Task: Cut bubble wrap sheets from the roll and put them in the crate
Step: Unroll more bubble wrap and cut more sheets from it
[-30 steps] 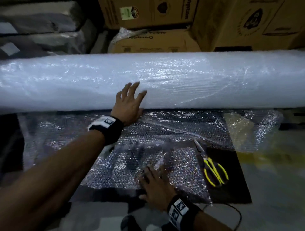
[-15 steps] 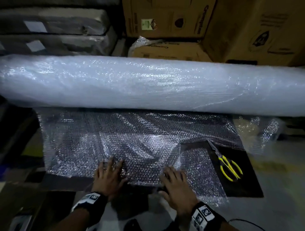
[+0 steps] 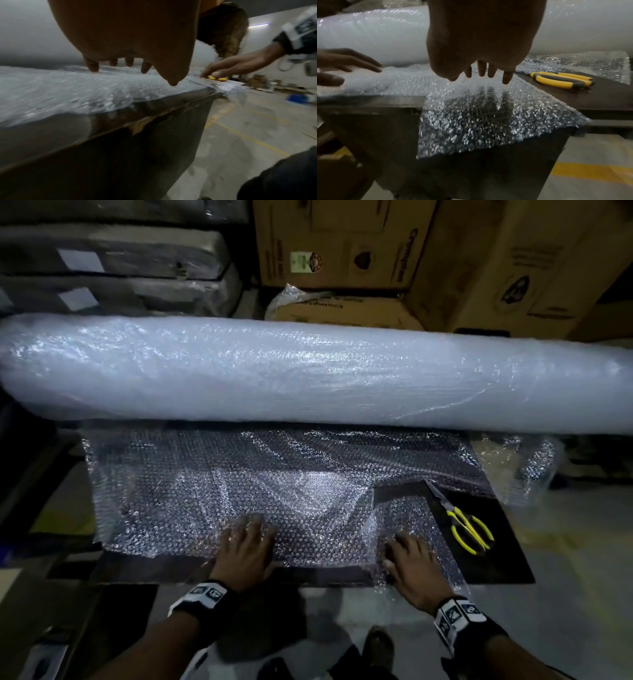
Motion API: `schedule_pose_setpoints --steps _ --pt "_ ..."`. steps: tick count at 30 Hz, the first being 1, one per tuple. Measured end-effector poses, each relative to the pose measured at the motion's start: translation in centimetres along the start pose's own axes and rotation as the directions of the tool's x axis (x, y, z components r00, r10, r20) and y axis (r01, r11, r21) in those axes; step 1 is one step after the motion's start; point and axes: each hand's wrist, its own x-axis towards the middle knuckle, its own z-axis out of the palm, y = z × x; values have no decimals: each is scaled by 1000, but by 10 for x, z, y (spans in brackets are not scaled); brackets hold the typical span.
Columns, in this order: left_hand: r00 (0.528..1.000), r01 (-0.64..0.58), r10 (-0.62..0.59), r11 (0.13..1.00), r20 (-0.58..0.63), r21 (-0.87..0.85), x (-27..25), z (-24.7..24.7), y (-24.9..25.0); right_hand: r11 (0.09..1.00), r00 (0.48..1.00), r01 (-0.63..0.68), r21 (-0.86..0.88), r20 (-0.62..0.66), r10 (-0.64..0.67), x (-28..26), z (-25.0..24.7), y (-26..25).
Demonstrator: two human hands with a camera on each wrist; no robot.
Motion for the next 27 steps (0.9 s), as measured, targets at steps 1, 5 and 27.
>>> schedule_pose_setpoints --steps 1,5,27 --pt "998 -69 69 998 -11 13 5 -4 13 1000 999 -10 22 -43 11 0 2 3" --pt "949 -314 316 946 -12 84 24 -17 71 994 971 -88 56 -220 99 7 -7 23" --pt "971 -228 238 953 -28 201 29 12 165 983 983 -161 85 -70 167 96 -48 89"
